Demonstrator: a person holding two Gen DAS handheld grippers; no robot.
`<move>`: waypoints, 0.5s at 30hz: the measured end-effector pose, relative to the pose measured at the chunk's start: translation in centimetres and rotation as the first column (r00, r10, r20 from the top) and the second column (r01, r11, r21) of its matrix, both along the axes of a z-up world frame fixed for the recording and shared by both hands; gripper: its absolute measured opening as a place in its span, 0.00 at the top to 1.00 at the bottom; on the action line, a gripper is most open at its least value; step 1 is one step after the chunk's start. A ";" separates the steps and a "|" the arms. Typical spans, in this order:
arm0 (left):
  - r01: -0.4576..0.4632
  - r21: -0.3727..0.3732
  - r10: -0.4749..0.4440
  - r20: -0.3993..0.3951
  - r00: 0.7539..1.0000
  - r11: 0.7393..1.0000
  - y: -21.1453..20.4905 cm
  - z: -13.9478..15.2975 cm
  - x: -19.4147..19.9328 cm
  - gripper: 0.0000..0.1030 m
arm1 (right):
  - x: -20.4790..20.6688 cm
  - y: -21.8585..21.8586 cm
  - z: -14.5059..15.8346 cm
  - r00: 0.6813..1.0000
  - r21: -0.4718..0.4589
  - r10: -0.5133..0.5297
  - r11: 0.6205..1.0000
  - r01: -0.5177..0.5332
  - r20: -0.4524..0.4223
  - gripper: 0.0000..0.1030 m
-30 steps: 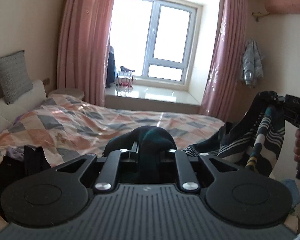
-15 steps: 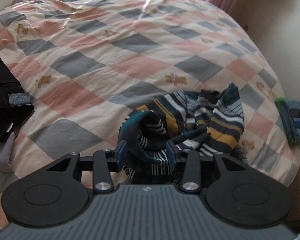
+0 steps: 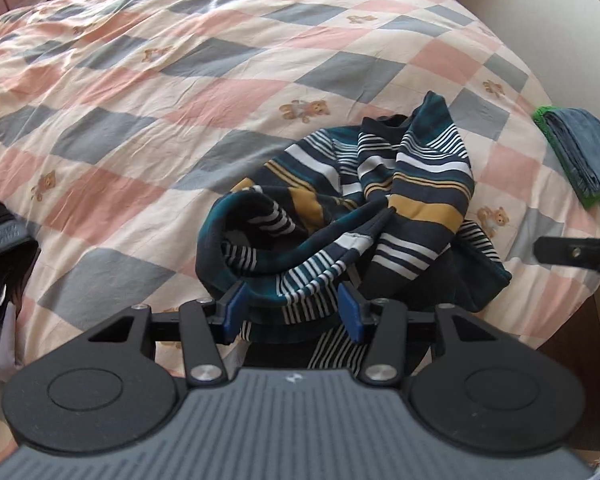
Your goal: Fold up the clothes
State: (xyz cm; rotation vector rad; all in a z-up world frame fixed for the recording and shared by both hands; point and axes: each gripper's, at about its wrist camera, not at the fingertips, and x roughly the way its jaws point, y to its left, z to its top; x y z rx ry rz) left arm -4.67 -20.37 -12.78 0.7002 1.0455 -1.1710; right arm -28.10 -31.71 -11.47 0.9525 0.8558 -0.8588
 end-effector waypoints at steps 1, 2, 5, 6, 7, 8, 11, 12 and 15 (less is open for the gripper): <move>0.000 -0.005 0.000 0.002 1.000 1.000 -0.1 0.1 0.1 0.54 | 0.2 0.1 0.0 1.000 0.003 0.004 1.000 -0.004 0.003 0.37; -0.001 -0.010 0.001 0.003 1.000 1.000 -0.1 0.3 0.2 0.54 | 0.5 0.2 0.0 1.000 0.006 0.009 1.000 -0.009 0.007 0.37; -0.020 -0.019 0.020 0.001 1.000 1.000 -0.3 0.3 0.9 0.52 | 1.2 0.1 -0.4 1.000 0.018 0.019 1.000 -0.020 0.017 0.36; -0.035 -0.018 0.035 -0.004 0.999 0.999 -0.3 0.3 1.4 0.52 | 1.4 0.0 -0.6 0.999 0.026 0.021 0.999 -0.022 0.025 0.36; -0.054 -0.015 0.054 -0.018 0.998 0.998 -0.1 0.1 2.0 0.51 | 1.6 -0.1 -0.8 0.999 0.038 0.022 0.999 -0.024 0.037 0.37; -0.073 -0.012 0.073 -0.031 0.997 0.997 0.0 -0.1 2.6 0.50 | 1.7 -0.2 -1.0 0.999 0.050 0.023 0.998 -0.026 0.049 0.37; -0.137 0.004 0.137 -0.082 0.987 0.991 0.4 -1.0 4.9 0.42 | 2.2 -0.4 -2.3 0.995 0.113 -0.003 0.994 -0.009 0.103 0.36; -0.158 0.012 0.158 -0.092 0.983 0.987 0.4 -1.3 5.6 0.42 | 2.3 -0.5 -2.9 0.993 0.140 -0.017 0.990 0.000 0.121 0.36; -0.210 0.037 0.214 -0.127 0.969 0.977 0.3 -2.4 7.3 0.41 | 2.8 -0.9 -4.7 0.983 0.222 -0.062 0.975 0.023 0.173 0.37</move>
